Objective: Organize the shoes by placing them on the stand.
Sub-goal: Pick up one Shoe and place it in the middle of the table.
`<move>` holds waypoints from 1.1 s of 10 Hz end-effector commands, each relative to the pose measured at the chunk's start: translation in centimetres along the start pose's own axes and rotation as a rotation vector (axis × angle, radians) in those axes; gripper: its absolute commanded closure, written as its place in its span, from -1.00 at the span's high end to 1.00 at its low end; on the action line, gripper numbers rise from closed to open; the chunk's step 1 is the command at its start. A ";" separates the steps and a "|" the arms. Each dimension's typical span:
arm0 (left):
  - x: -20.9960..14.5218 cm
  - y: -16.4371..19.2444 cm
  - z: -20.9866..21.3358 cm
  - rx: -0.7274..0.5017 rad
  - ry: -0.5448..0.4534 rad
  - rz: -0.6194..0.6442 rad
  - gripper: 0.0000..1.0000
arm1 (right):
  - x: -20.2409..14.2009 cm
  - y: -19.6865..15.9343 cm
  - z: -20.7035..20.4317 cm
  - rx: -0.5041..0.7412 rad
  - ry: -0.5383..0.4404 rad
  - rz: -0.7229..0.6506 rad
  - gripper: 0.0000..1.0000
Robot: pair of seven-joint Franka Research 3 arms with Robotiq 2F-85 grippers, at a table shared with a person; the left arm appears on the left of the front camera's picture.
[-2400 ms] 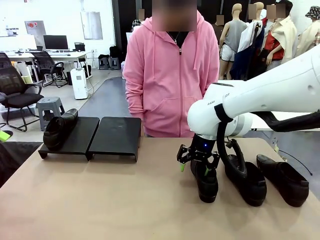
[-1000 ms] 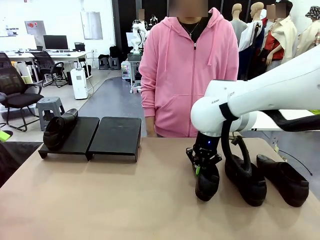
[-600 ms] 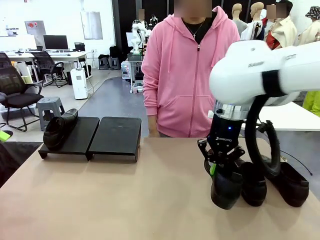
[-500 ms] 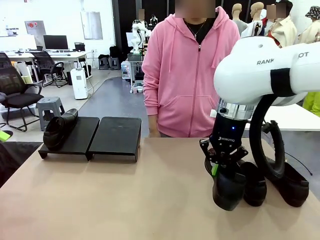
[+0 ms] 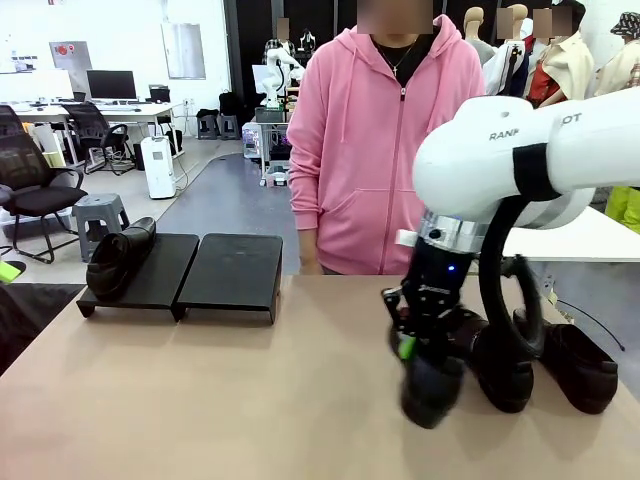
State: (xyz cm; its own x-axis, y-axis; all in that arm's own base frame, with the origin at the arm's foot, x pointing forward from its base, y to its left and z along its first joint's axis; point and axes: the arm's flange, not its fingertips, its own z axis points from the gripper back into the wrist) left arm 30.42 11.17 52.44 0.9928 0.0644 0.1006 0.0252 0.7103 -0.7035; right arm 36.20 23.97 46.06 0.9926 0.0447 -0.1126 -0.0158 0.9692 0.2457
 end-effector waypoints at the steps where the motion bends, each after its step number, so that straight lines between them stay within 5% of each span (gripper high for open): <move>1: -0.2 0.2 0.2 0.000 0.004 -0.017 1.00 | -1.2 5.9 -3.0 0.086 -0.041 0.223 -1.00; 5: -0.2 0.2 0.2 0.000 0.004 -0.017 1.00 | 0.5 16.7 -13.3 0.090 -0.226 0.075 -1.00; 11: -0.2 0.2 0.2 0.000 0.004 -0.017 1.00 | 0.9 17.8 -16.1 0.042 -0.250 0.011 -1.00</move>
State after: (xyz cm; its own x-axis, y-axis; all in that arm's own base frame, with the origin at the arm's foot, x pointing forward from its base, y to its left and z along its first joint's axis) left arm 30.41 11.19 52.44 0.9928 0.0647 0.1007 0.0251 0.7103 -0.7035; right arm 34.50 43.71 35.00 0.9908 -0.0002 0.1351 -0.0414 0.9516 0.3046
